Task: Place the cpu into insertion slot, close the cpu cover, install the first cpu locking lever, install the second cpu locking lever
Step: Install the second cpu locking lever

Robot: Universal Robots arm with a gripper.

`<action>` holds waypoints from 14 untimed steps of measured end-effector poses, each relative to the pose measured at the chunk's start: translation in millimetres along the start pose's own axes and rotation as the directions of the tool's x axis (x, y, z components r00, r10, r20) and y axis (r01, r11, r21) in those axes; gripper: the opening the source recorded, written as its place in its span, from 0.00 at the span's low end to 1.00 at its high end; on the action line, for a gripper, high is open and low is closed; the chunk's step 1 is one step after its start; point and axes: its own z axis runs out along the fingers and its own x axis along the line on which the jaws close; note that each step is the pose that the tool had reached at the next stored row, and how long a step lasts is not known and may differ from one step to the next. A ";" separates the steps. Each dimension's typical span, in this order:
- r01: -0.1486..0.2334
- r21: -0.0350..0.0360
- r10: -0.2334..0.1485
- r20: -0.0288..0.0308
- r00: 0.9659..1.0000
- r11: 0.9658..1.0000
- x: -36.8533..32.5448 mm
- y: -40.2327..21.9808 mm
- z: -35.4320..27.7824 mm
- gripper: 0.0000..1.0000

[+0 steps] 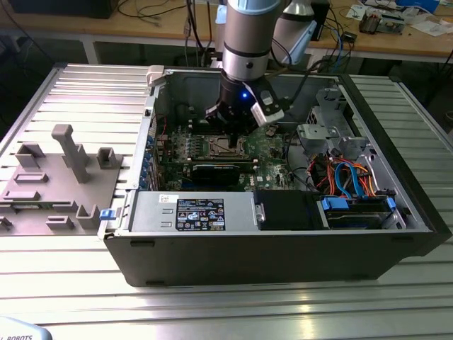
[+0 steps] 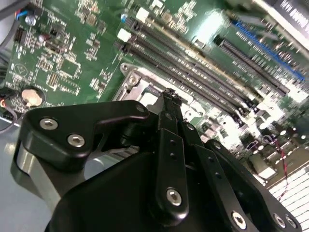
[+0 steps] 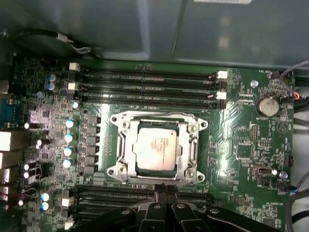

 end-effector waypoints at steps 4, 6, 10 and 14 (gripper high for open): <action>0.000 -0.026 0.000 0.001 1.000 1.000 2.6 -8.7 -0.1 0.11; 0.000 -0.034 0.000 0.002 1.000 0.999 5.1 -12.4 -0.2 0.11; 0.001 -0.046 -0.001 0.003 1.000 0.999 13.7 -16.0 0.2 0.11; 0.001 -0.072 -0.001 0.004 1.000 0.997 30.5 -16.5 1.5 0.11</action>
